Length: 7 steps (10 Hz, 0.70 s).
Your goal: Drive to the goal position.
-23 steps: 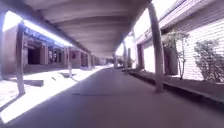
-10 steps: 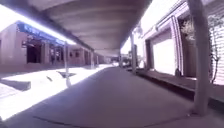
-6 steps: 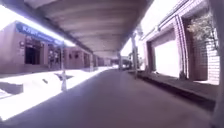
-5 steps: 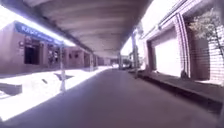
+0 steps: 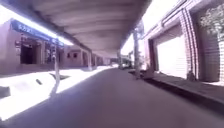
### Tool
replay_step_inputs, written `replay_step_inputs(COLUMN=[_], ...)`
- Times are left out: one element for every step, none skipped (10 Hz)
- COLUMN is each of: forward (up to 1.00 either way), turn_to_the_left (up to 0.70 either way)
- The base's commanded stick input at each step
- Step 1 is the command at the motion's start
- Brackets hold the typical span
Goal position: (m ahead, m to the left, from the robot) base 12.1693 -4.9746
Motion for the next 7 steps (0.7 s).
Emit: replay_step_inputs(forward=[0.85,0.85,0.85,0.85,0.85,0.85,0.85], turn_to_the_left=[0.0,0.0,0.0,0.0,0.0,0.0,0.0])
